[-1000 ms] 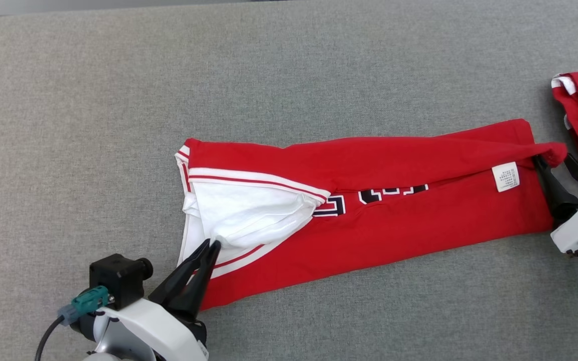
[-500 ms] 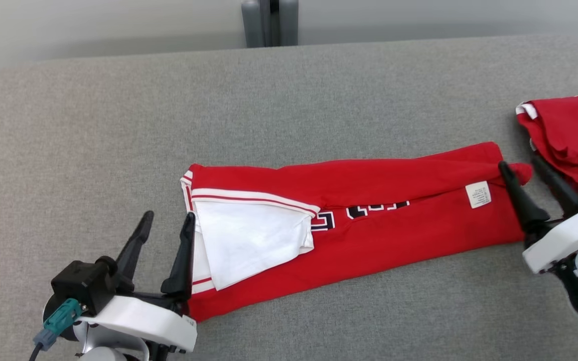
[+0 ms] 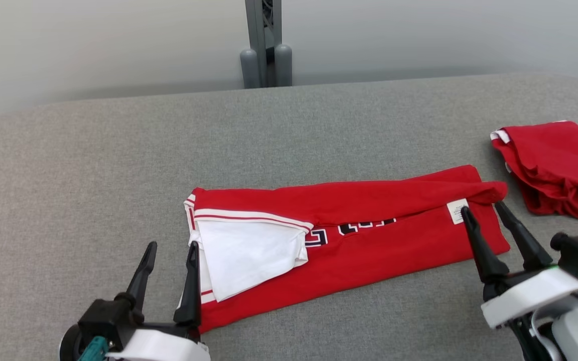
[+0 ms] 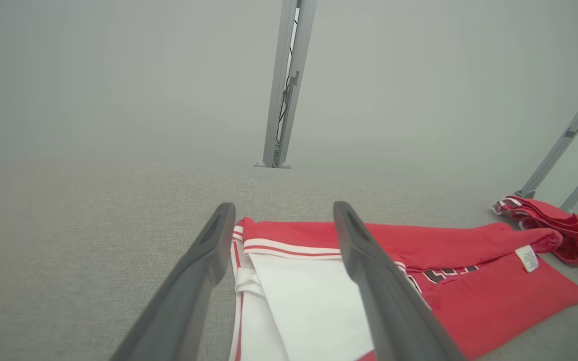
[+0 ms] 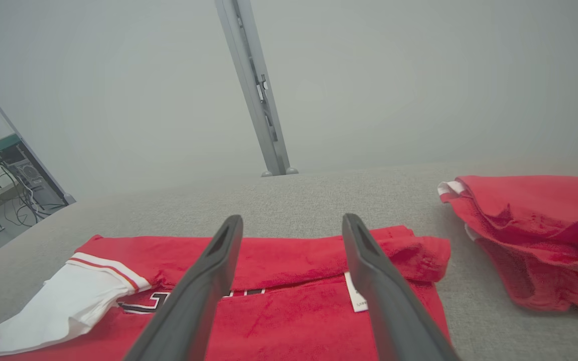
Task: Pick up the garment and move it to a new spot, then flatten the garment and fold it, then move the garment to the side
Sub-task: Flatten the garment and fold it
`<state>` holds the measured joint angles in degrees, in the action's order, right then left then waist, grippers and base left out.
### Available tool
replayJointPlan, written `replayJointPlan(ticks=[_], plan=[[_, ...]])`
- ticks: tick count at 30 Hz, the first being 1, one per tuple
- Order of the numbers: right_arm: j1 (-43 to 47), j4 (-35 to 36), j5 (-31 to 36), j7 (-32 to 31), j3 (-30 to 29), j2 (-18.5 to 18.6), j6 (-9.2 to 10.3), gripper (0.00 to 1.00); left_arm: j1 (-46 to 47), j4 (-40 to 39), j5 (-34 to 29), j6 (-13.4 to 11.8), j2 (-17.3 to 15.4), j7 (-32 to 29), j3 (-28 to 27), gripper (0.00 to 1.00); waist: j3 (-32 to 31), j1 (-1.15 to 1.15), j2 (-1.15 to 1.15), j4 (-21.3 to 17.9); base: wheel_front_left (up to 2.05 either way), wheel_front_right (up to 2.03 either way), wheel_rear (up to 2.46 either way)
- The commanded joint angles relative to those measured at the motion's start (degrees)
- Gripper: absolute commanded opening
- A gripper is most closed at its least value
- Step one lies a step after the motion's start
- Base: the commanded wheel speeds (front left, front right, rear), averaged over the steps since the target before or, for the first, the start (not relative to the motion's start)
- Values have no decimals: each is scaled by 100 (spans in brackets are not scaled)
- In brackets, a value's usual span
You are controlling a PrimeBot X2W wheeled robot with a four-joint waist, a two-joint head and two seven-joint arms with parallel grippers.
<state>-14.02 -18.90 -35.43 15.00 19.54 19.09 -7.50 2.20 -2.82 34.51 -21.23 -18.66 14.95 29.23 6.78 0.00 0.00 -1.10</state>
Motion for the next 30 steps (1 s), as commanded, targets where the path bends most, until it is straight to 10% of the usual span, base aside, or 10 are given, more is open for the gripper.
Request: replayJointPlan(ticks=[1, 30], plan=[[231, 113, 190, 27, -146, -109, 2, 100, -161, 50, -185, 106, 89, 22, -159, 100, -109, 0, 0, -6, 0, 0, 0], [1457, 374, 618, 28, -693, -712, 2, 100, -1182, 566, -1707, 1274, 1112, 25, -1294, 100, -668, 0, 0, 8, 0, 0, 0]])
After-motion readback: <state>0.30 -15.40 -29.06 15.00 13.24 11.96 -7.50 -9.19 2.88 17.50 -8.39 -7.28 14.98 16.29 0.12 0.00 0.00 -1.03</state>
